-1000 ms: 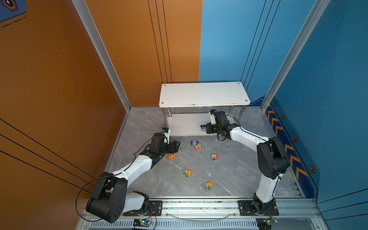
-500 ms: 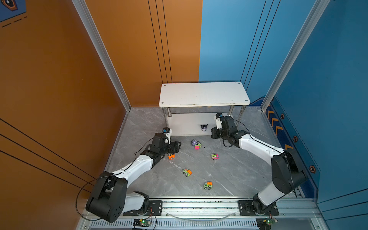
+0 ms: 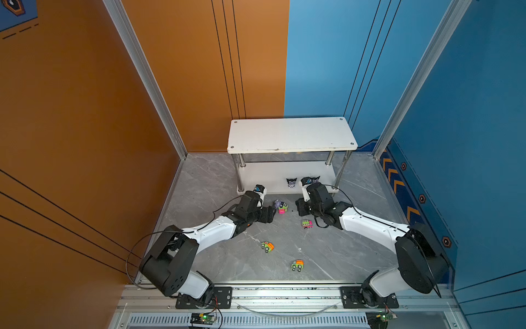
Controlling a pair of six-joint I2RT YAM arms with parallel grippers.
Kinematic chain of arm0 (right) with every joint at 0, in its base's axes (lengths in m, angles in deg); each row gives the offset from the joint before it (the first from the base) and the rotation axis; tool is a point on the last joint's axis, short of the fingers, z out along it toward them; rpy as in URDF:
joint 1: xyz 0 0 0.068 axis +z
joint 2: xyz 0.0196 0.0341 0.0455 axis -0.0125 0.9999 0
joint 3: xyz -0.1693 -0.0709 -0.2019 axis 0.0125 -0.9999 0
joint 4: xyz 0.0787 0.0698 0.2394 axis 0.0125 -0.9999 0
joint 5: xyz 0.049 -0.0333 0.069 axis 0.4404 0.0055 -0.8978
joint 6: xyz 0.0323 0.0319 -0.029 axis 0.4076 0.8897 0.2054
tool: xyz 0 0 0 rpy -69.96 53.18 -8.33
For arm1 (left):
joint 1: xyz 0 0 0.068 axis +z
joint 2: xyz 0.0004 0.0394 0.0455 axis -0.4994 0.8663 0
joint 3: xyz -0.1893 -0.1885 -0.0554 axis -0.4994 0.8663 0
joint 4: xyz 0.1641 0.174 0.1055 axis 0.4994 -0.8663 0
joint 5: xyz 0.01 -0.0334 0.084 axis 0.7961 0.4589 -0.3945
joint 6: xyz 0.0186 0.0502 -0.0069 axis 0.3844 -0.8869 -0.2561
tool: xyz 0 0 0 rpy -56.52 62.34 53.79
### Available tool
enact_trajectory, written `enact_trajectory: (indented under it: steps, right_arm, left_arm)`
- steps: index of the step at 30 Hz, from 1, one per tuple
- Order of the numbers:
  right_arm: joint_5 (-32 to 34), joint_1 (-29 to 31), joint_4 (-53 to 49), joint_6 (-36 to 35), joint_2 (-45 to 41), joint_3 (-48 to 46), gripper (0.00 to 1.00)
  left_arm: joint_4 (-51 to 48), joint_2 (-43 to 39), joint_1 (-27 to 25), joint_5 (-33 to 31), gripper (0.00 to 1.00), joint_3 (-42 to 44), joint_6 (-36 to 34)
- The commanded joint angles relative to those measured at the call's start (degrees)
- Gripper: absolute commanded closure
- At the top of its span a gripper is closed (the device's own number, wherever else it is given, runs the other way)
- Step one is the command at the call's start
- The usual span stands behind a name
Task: Place and organize the plastic toys onto the shelf
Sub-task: 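Move the left gripper toward the Kuromi on the toy car while right gripper withdraws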
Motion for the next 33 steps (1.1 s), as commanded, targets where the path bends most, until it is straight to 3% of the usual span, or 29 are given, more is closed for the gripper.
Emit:
enact_trajectory:
  steps: [1, 10, 14, 17, 23, 33]
  right_arm:
    - [1.52, -1.19, 0.59, 0.54, -1.72, -1.24, 0.81]
    - [-0.38, -4.7, 1.04, 1.12, -4.34, -4.16, 0.81]
    - [-1.16, -5.38, 1.2, 1.26, -4.21, -4.61, 0.81]
    - [-1.37, -5.78, 1.03, 1.16, -3.93, -4.65, 0.81]
    - [-2.09, -6.52, 1.19, 0.98, -4.14, -4.81, 0.82]
    - [-1.75, -7.93, -0.29, 0.0, -6.25, -4.97, 0.82]
  left_arm:
    - [1.27, 2.63, -1.92, -6.21, 0.23, -3.67, -0.65]
    - [-3.46, 7.97, -4.93, -14.58, 0.32, -10.04, -2.62]
    - [-6.22, 9.59, -5.13, -17.27, 0.45, -12.28, -3.37]
    - [-7.37, 10.53, -5.46, -17.37, 0.53, -13.04, -3.66]
    - [-7.08, 11.49, -5.88, -15.27, 0.55, -13.33, -3.35]
    - [-6.45, 14.46, -5.14, -13.8, 0.73, -15.21, -2.91]
